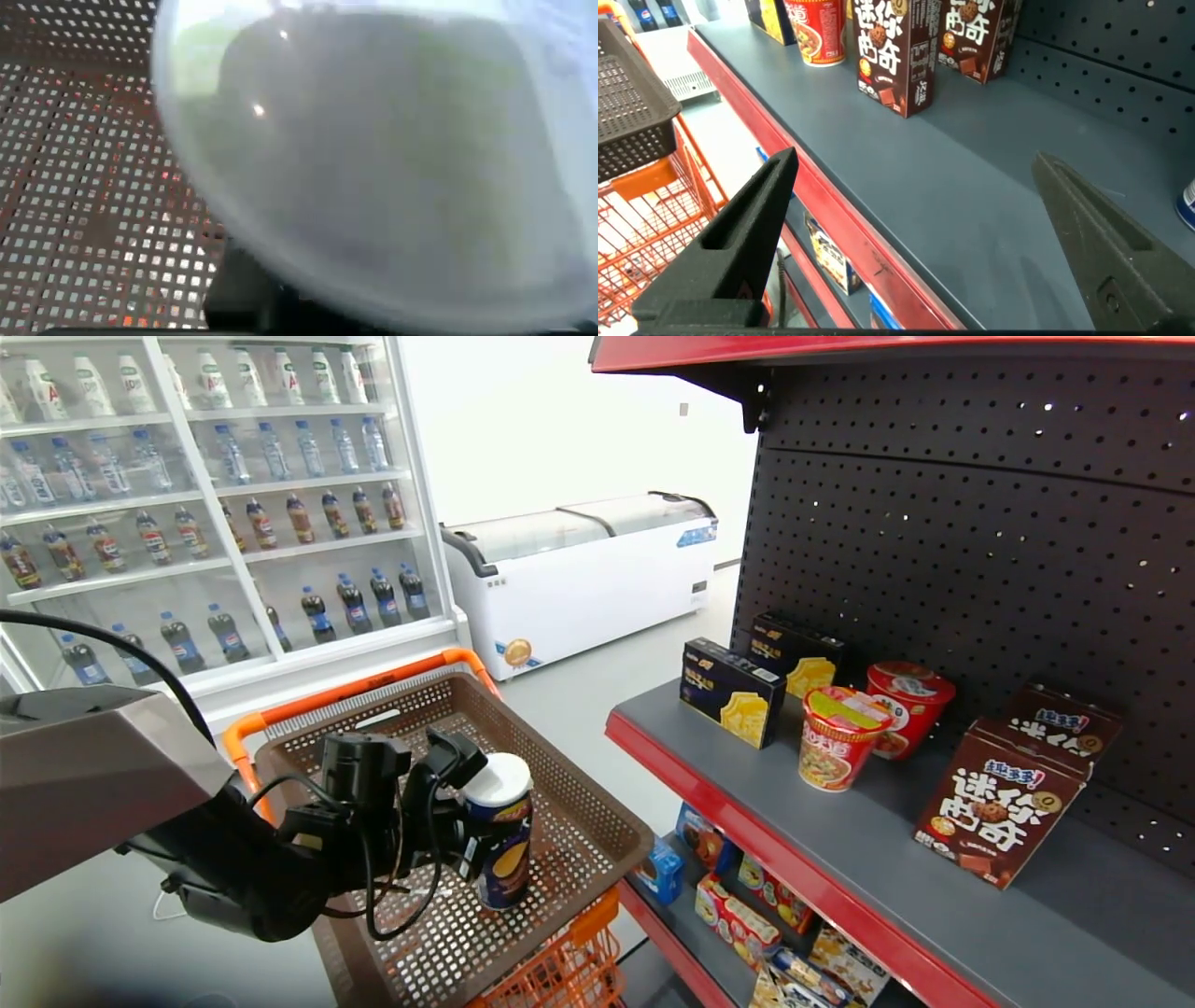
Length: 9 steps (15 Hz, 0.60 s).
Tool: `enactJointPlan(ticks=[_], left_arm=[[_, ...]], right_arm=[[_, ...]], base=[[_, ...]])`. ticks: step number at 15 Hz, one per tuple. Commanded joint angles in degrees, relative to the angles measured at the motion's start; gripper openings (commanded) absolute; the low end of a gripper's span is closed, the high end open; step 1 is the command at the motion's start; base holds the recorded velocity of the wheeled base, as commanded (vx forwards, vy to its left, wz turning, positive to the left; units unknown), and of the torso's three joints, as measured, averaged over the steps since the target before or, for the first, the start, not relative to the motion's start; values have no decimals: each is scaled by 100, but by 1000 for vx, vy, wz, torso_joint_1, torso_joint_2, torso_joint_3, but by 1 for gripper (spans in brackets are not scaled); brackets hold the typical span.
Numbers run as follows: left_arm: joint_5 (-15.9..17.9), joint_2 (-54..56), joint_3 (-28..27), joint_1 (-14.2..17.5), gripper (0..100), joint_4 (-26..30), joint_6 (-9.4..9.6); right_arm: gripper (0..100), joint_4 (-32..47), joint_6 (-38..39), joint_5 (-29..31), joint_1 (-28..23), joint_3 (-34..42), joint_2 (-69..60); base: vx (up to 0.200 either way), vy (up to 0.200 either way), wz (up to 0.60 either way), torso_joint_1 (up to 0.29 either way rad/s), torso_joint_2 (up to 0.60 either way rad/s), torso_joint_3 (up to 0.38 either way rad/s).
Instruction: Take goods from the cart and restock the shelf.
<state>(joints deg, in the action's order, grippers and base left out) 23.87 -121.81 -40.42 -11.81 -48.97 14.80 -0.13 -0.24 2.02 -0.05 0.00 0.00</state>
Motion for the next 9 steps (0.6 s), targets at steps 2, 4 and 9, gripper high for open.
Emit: enactJointPlan(ticks=[2,4,9], left_arm=[[-172,544,193,12,0,37,-100],[-541,1063,492,4,0,54,-91],[-814,3339,500,214,0,1302,-750]], right_arm=[[100,5,-2,0,5,0,9],[100,5,-2,0,5,0,9],[100,-4,-2,0,5,0,9]], base=[[0,0,0,0,0,0],[0,0,0,0,0,0],[0,0,0,0,0,0]])
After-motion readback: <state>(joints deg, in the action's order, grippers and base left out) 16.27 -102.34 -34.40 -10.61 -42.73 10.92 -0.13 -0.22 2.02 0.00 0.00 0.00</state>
